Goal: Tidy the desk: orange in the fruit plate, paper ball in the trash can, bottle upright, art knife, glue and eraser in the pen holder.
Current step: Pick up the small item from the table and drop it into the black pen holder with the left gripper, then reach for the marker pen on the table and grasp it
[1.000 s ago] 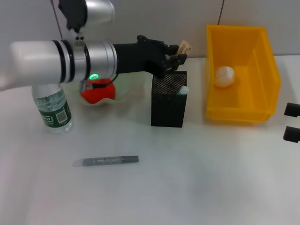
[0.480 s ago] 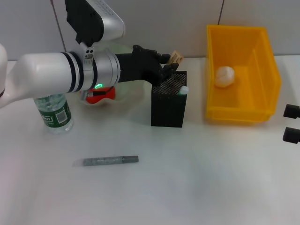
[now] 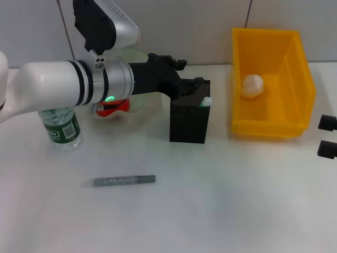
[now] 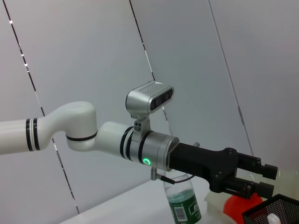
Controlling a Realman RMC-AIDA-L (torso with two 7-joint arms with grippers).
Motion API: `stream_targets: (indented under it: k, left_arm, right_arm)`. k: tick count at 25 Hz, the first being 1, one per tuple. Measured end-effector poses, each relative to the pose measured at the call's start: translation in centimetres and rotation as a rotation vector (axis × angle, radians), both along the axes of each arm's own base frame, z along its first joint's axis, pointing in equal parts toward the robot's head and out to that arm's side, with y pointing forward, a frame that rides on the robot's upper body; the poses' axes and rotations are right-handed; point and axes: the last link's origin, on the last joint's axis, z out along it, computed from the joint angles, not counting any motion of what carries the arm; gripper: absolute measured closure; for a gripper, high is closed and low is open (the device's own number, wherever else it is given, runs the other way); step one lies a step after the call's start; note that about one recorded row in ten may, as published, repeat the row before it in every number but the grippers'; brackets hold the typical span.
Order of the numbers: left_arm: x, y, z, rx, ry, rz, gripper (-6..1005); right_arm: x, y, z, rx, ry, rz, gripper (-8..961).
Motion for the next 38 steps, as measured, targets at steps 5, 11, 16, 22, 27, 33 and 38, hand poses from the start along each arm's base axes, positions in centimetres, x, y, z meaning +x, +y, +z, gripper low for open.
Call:
stream_targets:
  k: [5, 11, 16, 22, 27, 33, 38]
  left_arm:
    - [0.2, 0.0, 0.1, 0.002, -0.002, -0.007, 338]
    - [1.4, -1.0, 1.9, -0.037, -0.045, -0.077, 337]
    - [3.0, -3.0, 4.9, -0.088, -0.01, -0.182, 336]
    - [3.1, -4.7, 7.9, -0.157, 0.164, -0.153, 337]
    - [2.7, -5.6, 9.0, -0.216, 0.299, -0.093, 337]
    - [1.8, -6.6, 8.9, -0.319, 0.492, 0.001, 338]
    - [1.0, -7.0, 7.8, -0.377, 0.618, 0.038, 339]
  right_arm:
    - [0.0, 0.1, 0.0, 0.002, 0.001, 0.0, 207]
    - [0.0, 0.1, 0.1, 0.003, 0.006, -0.005, 208]
    - [0.0, 0.0, 0.3, -0.002, 0.01, -0.016, 208]
    - [-0.2, 0.3, 0.5, -0.004, 0.008, -0.015, 207]
    - [-0.4, 0.5, 0.7, -0.003, 0.004, -0.005, 207]
    - [-0.5, 0.6, 0.8, -0.005, 0.007, -0.008, 207]
    - [-0.5, 0.6, 0.9, -0.006, 0.009, -0.01, 208]
